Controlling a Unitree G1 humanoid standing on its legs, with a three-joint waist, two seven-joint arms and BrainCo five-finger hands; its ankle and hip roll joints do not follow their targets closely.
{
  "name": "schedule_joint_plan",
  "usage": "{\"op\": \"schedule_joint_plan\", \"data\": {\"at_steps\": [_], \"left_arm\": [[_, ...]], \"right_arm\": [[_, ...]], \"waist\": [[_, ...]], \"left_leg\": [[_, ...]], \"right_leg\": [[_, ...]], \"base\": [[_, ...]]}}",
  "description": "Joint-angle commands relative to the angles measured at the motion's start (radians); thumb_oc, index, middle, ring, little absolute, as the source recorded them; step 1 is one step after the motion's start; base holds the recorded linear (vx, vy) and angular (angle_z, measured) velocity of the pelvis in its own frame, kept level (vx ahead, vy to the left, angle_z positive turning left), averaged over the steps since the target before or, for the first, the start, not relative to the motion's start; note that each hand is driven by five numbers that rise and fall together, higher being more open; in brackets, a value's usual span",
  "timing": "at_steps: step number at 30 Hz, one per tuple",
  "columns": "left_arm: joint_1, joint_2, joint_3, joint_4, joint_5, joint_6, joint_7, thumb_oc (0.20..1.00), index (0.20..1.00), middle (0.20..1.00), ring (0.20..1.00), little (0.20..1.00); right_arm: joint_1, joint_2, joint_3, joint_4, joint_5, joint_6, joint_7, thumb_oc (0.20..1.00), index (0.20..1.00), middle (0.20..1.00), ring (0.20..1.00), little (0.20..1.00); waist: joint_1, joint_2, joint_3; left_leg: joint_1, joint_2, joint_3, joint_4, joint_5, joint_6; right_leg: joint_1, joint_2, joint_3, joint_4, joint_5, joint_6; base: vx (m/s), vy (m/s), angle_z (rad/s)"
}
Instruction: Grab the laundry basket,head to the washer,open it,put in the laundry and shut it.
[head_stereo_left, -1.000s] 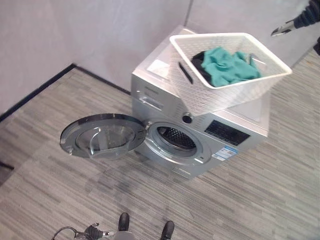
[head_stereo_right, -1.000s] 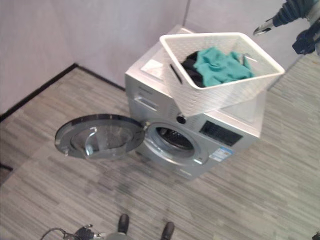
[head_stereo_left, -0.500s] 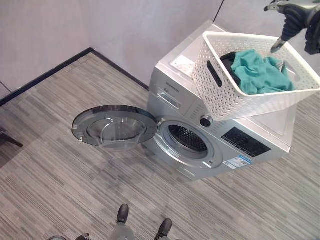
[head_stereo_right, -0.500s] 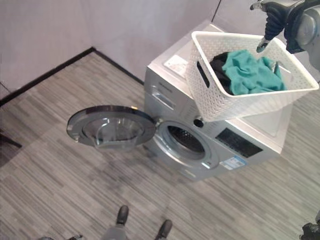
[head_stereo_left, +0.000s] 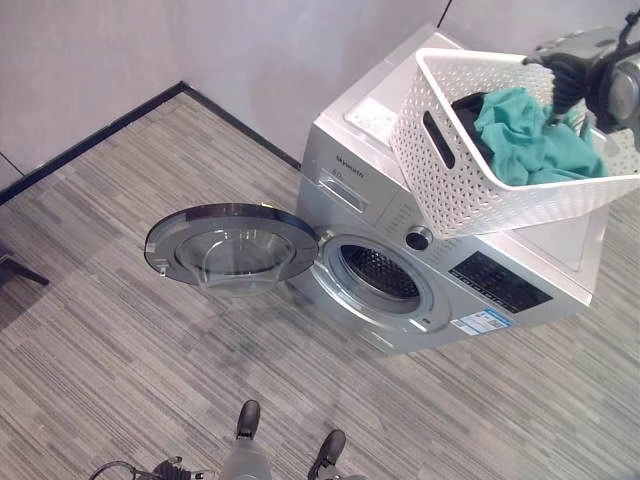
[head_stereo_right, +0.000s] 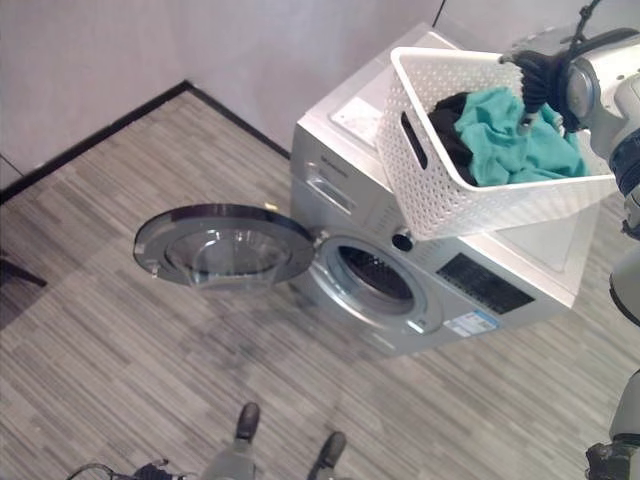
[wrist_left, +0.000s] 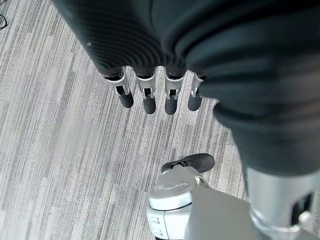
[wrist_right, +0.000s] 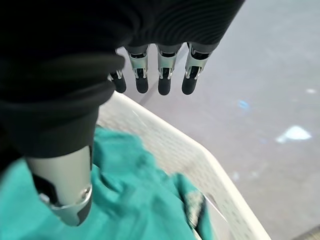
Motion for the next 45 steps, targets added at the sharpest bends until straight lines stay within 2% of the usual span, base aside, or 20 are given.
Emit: {"op": "schedule_joint_plan", "data": {"at_steps": [1, 5, 8, 12, 21, 22, 23, 24, 35, 40, 42, 43, 44, 45], "left_arm": [[-0.041, 0.033, -0.010, 0.000, -0.021, 0.023, -0.002, 1.000, 1.000, 1.000, 1.000, 1.000], [-0.045, 0.007, -0.011, -0.006, -0.016, 0.021, 0.012, 1.000, 1.000, 1.000, 1.000, 1.000], [-0.046, 0.003, -0.015, -0.010, -0.023, 0.016, 0.011, 1.000, 1.000, 1.000, 1.000, 1.000], [-0.051, -0.002, -0.023, -0.014, -0.036, 0.012, 0.006, 1.000, 1.000, 1.000, 1.000, 1.000], [-0.077, -0.003, -0.082, -0.037, -0.060, 0.003, -0.004, 1.000, 1.000, 1.000, 1.000, 1.000], [-0.080, 0.000, -0.087, -0.036, -0.061, 0.004, -0.005, 1.000, 1.000, 1.000, 1.000, 1.000], [-0.080, 0.000, -0.086, -0.036, -0.061, 0.004, -0.005, 1.000, 1.000, 1.000, 1.000, 1.000], [-0.084, -0.002, -0.088, -0.035, -0.065, 0.005, -0.005, 1.000, 1.000, 1.000, 1.000, 1.000], [-0.104, 0.006, -0.062, -0.027, -0.071, 0.009, 0.038, 1.000, 1.000, 1.000, 1.000, 1.000], [-0.108, -0.002, -0.052, -0.029, -0.063, 0.007, 0.052, 1.000, 1.000, 1.000, 1.000, 1.000], [-0.110, -0.006, -0.047, -0.034, -0.056, 0.002, 0.063, 1.000, 1.000, 1.000, 1.000, 1.000], [-0.110, -0.006, -0.047, -0.034, -0.056, 0.002, 0.063, 1.000, 1.000, 1.000, 1.000, 1.000], [-0.113, -0.008, -0.043, -0.036, -0.045, -0.001, 0.074, 1.000, 1.000, 1.000, 1.000, 1.000], [-0.113, -0.007, -0.043, -0.036, -0.045, -0.001, 0.074, 1.000, 1.000, 1.000, 1.000, 1.000]], "right_arm": [[-0.089, -0.029, 0.004, 0.098, -0.051, 0.062, -0.022, 1.000, 1.000, 1.000, 1.000, 1.000], [-0.048, -0.087, -0.022, 0.080, -0.078, 0.065, -0.072, 1.000, 1.000, 1.000, 1.000, 1.000], [-0.029, -0.094, -0.041, 0.091, -0.044, 0.062, -0.057, 1.000, 1.000, 1.000, 1.000, 1.000], [0.001, -0.096, -0.058, 0.114, -0.010, 0.058, -0.045, 1.000, 1.000, 1.000, 1.000, 1.000], [-0.038, -0.054, 0.004, 0.192, 0.037, 0.083, 0.065, 1.000, 1.000, 1.000, 1.000, 1.000], [-0.046, -0.047, 0.004, 0.203, 0.030, 0.087, 0.060, 0.598, 0.598, 0.598, 0.598, 0.598], [-0.046, -0.046, 0.004, 0.204, 0.030, 0.087, 0.060, 0.492, 0.492, 0.492, 0.492, 0.492], [-0.059, -0.028, 0.004, 0.209, 0.023, 0.088, 0.049, 0.200, 0.200, 0.200, 0.200, 0.200], [-0.095, 0.013, -0.029, 0.140, -0.027, 0.093, -0.073, 0.200, 0.200, 0.200, 0.200, 0.200], [-0.089, -0.021, -0.058, 0.066, -0.058, 0.088, -0.138, 0.200, 0.200, 0.200, 0.200, 0.200], [-0.083, -0.059, -0.091, 0.038, -0.077, 0.091, -0.201, 0.200, 0.200, 0.200, 0.200, 0.200], [-0.083, -0.059, -0.092, 0.038, -0.077, 0.091, -0.202, 0.200, 0.200, 0.200, 0.200, 0.200], [-0.081, -0.086, -0.127, 0.013, -0.092, 0.099, -0.252, 0.200, 0.200, 0.200, 0.200, 0.200], [-0.081, -0.086, -0.127, 0.013, -0.092, 0.099, -0.252, 0.200, 0.200, 0.200, 0.200, 0.200]], "waist": [[0.032, -0.036, 0.080], [0.032, 0.010, 0.101], [0.033, 0.015, 0.109], [0.037, 0.014, 0.120], [0.056, -0.030, 0.140], [0.057, -0.035, 0.141], [0.056, -0.035, 0.141], [0.059, -0.035, 0.142], [0.057, -0.033, 0.163], [0.045, -0.019, 0.164], [0.040, -0.009, 0.164], [0.040, -0.009, 0.164], [0.037, 0.000, 0.162], [0.037, 0.000, 0.162]], "left_leg": [[0.000, -0.070, 0.024, -0.017, 0.025, -0.005], [-0.030, -0.078, 0.028, -0.017, 0.030, -0.006], [-0.047, -0.080, 0.027, -0.017, 0.032, -0.007], [-0.068, -0.081, 0.031, -0.017, 0.036, -0.008], [-0.114, -0.084, 0.022, -0.017, 0.040, -0.009], [-0.115, -0.084, 0.021, -0.017, 0.040, -0.009], [-0.115, -0.084, 0.021, -0.017, 0.040, -0.009], [-0.115, -0.085, 0.020, -0.017, 0.040, -0.008], [-0.123, -0.077, 0.011, -0.017, 0.043, -0.009], [-0.119, -0.074, 0.016, -0.017, 0.043, -0.008], [-0.116, -0.073, 0.019, -0.017, 0.043, -0.009], [-0.116, -0.073, 0.019, -0.017, 0.043, -0.009], [-0.112, -0.071, 0.022, -0.017, 0.041, -0.010], [-0.111, -0.071, 0.022, -0.017, 0.041, -0.010]], "right_leg": [[0.094, -0.033, 0.047, -0.002, 0.076, 0.072], [0.060, -0.042, 0.061, -0.002, 0.087, 0.080], [0.043, -0.043, 0.067, -0.002, 0.086, 0.080], [0.021, -0.044, 0.077, -0.002, 0.093, 0.085], [-0.015, -0.039, 0.075, -0.002, 0.104, 0.091], [-0.015, -0.039, 0.073, -0.002, 0.106, 0.091], [-0.015, -0.039, 0.072, -0.002, 0.106, 0.091], [-0.015, -0.039, 0.071, -0.002, 0.108, 0.092], [-0.028, -0.031, 0.068, -0.002, 0.109, 0.089], [-0.032, -0.033, 0.074, -0.002, 0.112, 0.088], [-0.031, -0.034, 0.076, -0.002, 0.112, 0.088], [-0.031, -0.034, 0.076, -0.002, 0.112, 0.088], [-0.029, -0.037, 0.075, -0.002, 0.111, 0.088], [-0.029, -0.037, 0.075, -0.002, 0.111, 0.088]], "base": [[0.00, 0.000, 0.00], [0.00, 0.000, 0.00], [0.00, 0.000, 0.00], [0.00, -0.002, -0.02], [0.00, -0.007, -0.01], [0.00, 0.000, 0.00], [0.00, -0.005, 0.04], [0.00, -0.011, 0.06], [-0.01, 0.000, 0.01], [0.00, 0.000, 0.00], [0.00, 0.000, 0.00], [0.00, 0.000, 0.00], [0.00, 0.000, 0.00], [0.00, 0.000, 0.00]]}}
